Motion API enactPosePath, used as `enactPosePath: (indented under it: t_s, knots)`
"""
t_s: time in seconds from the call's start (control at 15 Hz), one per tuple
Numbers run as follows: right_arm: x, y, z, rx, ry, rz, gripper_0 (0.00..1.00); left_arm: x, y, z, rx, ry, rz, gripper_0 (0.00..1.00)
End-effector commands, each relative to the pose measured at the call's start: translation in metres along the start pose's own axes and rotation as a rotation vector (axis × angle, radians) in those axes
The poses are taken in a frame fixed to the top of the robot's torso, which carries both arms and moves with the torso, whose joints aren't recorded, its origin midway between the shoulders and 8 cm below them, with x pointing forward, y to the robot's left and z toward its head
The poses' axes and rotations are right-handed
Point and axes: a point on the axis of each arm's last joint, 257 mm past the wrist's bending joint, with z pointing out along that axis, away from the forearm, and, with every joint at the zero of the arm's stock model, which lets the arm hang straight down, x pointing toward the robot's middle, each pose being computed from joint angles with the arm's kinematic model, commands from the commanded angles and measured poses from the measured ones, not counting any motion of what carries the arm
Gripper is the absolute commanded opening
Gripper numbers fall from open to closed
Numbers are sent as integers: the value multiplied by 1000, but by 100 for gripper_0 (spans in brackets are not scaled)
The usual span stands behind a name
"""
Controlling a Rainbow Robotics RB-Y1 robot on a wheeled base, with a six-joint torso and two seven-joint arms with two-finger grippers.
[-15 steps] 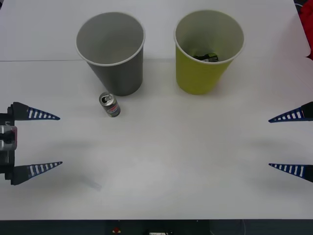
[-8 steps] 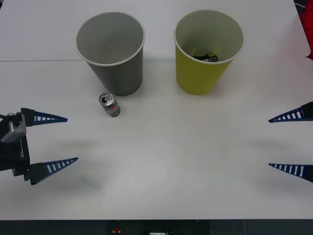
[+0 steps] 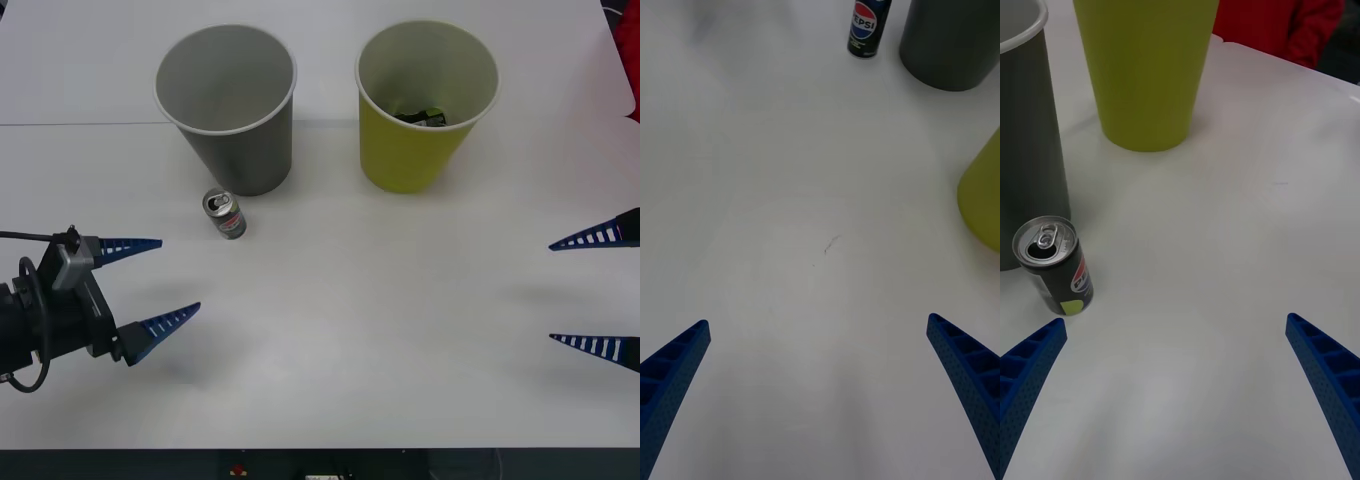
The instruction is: Put the can into the green bin and the plastic bottle into the gray bin
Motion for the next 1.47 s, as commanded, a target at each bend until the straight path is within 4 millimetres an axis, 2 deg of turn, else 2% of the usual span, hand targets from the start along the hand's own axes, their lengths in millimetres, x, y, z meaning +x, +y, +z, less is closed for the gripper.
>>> enactPosePath:
  t_s: [0.07, 0.27, 1.0, 1.2, 1.47]
  knots:
    - [0, 0, 0, 0, 0, 0, 100, 0, 8, 17, -103, -58, -25, 100]
    - [0, 0, 0, 0, 0, 0, 100, 2, 14, 27, -212, -112, -72, 100]
    - [0, 0, 0, 0, 0, 0, 100, 30, 27, 42, -545, -188, -321, 100]
    - [0, 0, 0, 0, 0, 0, 100, 46, 38, 50, -620, -186, -364, 100]
    - [0, 0, 0, 0, 0, 0, 100, 59, 56, 63, -693, -169, -329, 100]
